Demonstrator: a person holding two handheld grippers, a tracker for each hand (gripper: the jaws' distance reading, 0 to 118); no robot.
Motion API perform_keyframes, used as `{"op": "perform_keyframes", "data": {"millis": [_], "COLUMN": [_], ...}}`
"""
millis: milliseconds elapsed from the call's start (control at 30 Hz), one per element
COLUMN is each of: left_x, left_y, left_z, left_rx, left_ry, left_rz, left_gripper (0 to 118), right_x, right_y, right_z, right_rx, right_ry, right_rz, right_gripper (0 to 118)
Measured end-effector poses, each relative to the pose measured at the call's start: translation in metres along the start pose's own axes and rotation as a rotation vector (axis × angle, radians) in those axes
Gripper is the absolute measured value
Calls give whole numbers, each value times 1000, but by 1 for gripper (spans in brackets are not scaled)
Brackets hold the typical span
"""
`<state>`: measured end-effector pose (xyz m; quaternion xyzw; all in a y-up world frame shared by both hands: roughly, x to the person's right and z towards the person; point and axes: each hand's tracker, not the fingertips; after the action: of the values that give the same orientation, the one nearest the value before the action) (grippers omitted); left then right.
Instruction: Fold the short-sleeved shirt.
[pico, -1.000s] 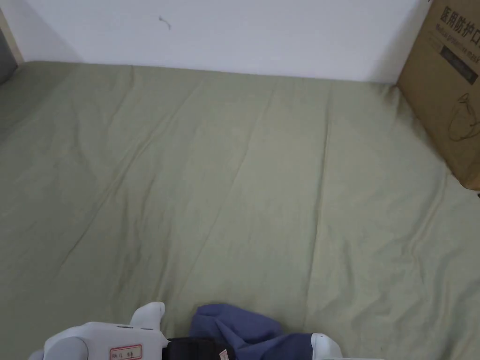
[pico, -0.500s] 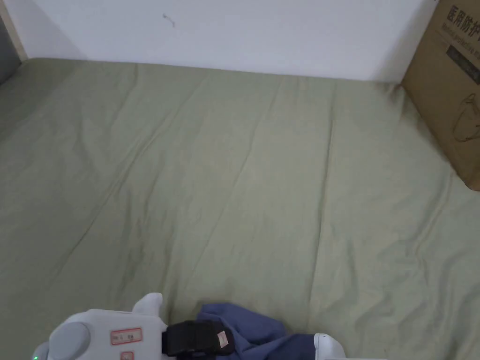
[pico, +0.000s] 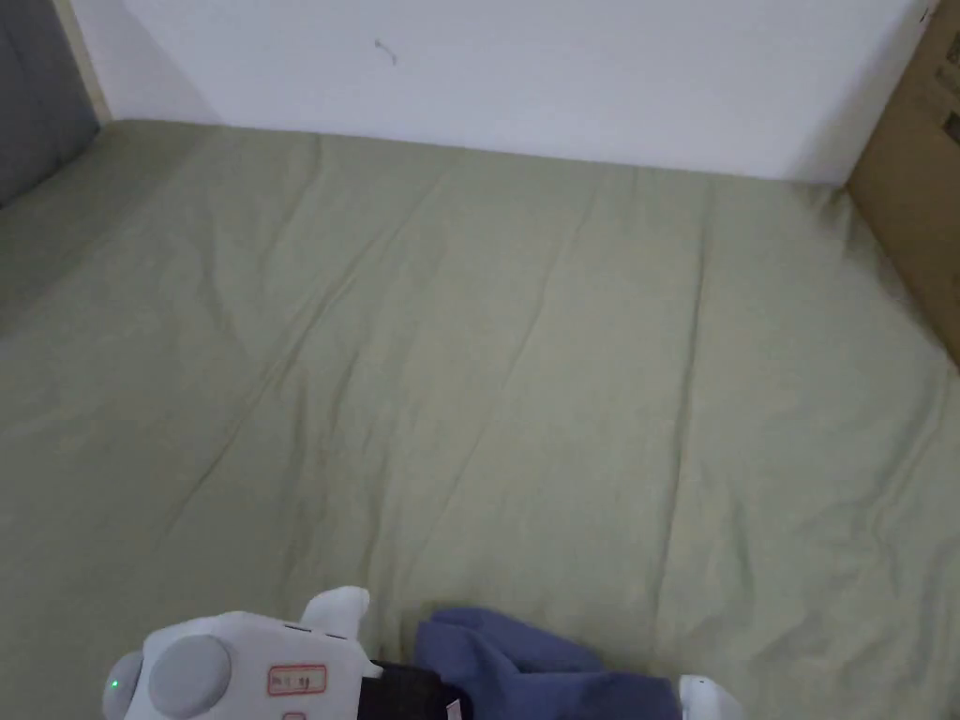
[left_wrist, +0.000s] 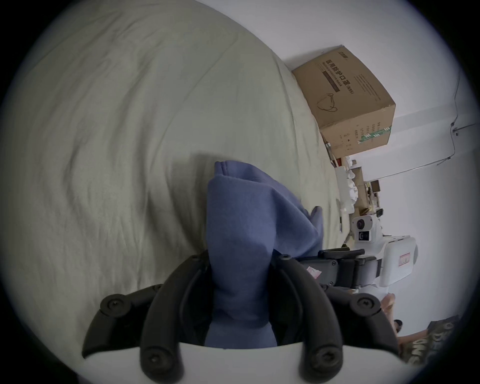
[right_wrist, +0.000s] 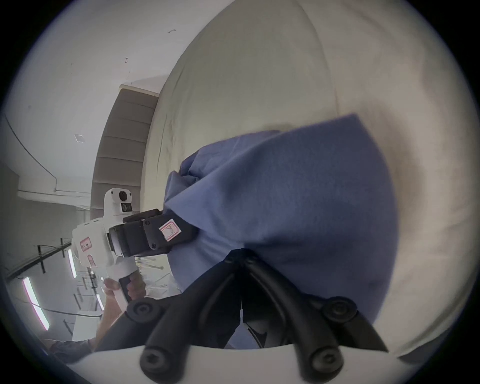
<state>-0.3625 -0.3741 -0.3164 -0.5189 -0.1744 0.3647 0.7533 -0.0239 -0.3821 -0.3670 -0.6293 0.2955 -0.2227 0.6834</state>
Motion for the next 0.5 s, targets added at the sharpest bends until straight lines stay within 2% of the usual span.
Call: {"op": "perform_keyframes", "data": {"millis": [67, 167, 333, 500], "left_x": [-4, -15, -59, -106], "left_y": [3, 4, 17, 32], "left_z": [17, 57, 133, 208], "left_rx": [4, 35, 65, 106], "left_ry": [-74, -59, 126, 320], "left_rz": [59, 54, 66, 103], "left_gripper": [31, 29, 29, 29], "right_x": [4, 11, 21, 15], "right_y": [-5, -9, -14, -22], "right_z": [13, 30, 53, 72], "right_rx": [14, 56, 110, 147], "right_ry": [8, -37, -136, -215], "right_rz": [-20, -64, -96, -118], "right_gripper": [0, 0, 0, 0]}}
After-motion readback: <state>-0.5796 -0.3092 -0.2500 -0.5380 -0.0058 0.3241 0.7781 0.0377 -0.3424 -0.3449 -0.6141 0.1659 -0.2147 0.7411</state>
